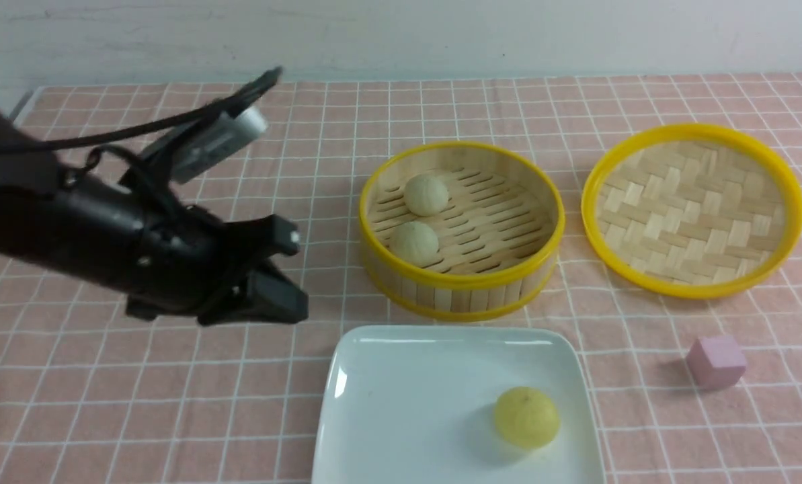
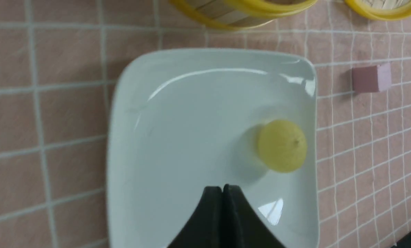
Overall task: Put the steamed buns into the plate on the pink tablecloth.
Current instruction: 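Reach into the bamboo steamer and grasp a bun with the left gripper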
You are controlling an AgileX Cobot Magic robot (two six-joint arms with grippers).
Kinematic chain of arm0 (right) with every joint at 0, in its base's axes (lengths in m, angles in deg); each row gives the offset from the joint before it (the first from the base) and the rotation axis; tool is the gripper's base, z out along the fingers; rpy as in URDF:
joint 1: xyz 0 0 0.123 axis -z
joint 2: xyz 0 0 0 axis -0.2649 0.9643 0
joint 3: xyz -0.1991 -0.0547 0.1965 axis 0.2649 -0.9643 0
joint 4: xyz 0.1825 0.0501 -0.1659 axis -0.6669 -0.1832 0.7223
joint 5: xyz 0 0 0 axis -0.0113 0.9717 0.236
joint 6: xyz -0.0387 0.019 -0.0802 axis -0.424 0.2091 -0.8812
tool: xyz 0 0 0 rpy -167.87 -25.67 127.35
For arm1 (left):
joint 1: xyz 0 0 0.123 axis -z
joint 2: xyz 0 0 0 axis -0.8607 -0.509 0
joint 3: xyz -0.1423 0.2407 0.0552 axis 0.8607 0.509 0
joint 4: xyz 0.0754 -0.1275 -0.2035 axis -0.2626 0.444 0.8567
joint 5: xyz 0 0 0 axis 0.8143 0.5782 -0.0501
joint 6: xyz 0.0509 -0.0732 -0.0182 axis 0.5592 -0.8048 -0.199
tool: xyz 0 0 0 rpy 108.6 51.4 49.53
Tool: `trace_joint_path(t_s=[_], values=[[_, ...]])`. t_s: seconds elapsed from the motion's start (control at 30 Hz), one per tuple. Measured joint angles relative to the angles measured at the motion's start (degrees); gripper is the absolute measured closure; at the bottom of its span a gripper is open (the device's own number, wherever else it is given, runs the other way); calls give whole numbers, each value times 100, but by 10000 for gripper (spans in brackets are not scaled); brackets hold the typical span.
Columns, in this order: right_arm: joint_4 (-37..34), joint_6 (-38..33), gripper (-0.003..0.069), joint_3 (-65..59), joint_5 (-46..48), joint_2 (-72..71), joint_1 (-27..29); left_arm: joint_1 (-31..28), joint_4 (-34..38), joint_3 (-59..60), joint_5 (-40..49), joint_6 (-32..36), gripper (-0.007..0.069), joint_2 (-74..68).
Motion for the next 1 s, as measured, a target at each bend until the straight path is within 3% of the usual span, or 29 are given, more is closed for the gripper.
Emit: trace_joint_path(t_s=[0.07,0.2,0.33,0.43,0.57,0.77,0.87,1.0], values=[[21,0,673,-86,-38,-60,0,323,-232,-372,-161,-305,613,-276],[19,0,671,-155,-112,-49,0,1091,-1203,-1475,-186,-1618,527,-1269],[14,0,668,-168,-200,-49,0,1527,-2362,-2551,28,-2643,382,-2081],[14,0,667,-168,-227,-49,0,1708,-3310,-3385,51,-3029,290,-2641],[14,0,665,-168,-357,-49,0,1809,-3908,-4202,68,-3094,249,-3232],[14,0,664,-168,-504,-49,0,1837,-4331,-4778,68,-3094,270,-3999],[14,0,659,-179,-524,-49,0,1837,-4759,-4846,83,-3094,368,-4359],[8,0,657,-364,-544,-49,0,1837,-4952,-4904,136,-3140,575,-4463]])
